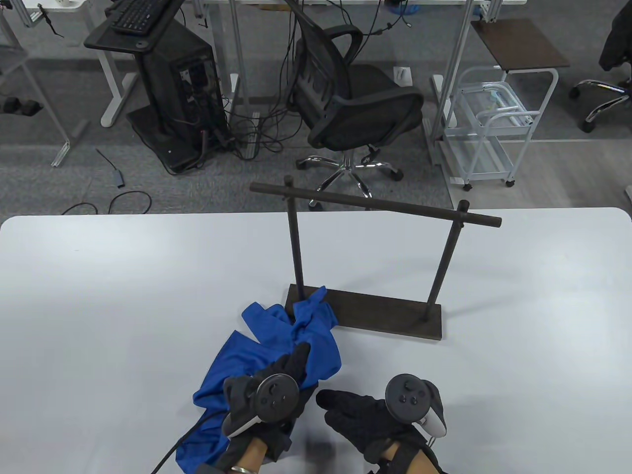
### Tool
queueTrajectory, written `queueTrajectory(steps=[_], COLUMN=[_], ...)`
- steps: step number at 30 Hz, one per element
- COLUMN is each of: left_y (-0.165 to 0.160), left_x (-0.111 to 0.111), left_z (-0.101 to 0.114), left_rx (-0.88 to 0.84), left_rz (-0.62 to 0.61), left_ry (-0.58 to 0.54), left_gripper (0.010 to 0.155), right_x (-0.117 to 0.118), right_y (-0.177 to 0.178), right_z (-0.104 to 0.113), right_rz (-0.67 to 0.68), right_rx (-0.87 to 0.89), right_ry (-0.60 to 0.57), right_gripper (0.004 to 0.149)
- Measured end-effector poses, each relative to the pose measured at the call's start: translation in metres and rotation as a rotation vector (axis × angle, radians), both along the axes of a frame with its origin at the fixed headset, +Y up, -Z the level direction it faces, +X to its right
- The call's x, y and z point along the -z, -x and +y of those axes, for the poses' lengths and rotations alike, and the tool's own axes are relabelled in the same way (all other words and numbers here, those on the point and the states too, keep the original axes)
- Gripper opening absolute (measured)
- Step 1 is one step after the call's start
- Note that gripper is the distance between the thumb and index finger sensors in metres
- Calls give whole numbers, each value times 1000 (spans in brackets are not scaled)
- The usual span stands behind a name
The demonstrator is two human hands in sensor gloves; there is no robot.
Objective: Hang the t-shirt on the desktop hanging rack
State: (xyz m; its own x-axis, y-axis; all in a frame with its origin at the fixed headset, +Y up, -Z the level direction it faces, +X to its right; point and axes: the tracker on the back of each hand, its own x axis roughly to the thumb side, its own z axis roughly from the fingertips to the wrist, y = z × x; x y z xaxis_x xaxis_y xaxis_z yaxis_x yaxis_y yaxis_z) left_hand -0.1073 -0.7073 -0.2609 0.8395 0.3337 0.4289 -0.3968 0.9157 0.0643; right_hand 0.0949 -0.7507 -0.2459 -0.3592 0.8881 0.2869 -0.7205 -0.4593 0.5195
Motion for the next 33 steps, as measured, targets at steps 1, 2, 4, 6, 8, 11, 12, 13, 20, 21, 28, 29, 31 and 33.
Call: queueTrajectory(steps=[1,2,4,6,8,11,12,13,20,21,28,29,31,33], left_y=[-1,-3,-6,-10,-14,-19,-20,-22,-30,-31,-43,-44,-46,-47], left_x=[0,-1,-3,-5,-9,-15,-17,-19,-28,-29,-37,-38,-38,-38], left_z=[1,2,3,5,9,14,16,17,23,23,22,21,19,17], left_rx=[-2,-5,-18,-31,-46,-66,-74,-84,-102,-100,-2,4,24,31], left_rz=[3,0,-10,-25,-43,-73,-78,-82,-129,-132,-184,-184,-201,-212], left_ry=[-6,-10,-31,-58,-88,-123,-132,-144,-185,-188,-226,-225,-211,-201], left_gripper=[68,68,68,67,67,67,66,66,68,68,77,78,80,81], right_x=[0,0,0,1,2,2,2,2,3,3,6,6,6,7], right_y=[1,1,0,-1,-3,-5,-5,-5,-10,-10,-12,-12,-13,-13], right_z=[-1,-1,-2,-2,-1,-2,-2,-3,-9,-9,-17,-17,-17,-18], right_rz=[3,3,-3,-27,-34,-33,-33,-32,-34,-36,9,10,6,3], right_rx=[1,4,13,23,39,80,95,120,350,373,571,583,615,623], right_ry=[6,13,24,23,28,51,59,76,220,231,353,356,361,365], right_gripper=[72,73,74,76,77,79,80,81,86,86,87,87,88,87])
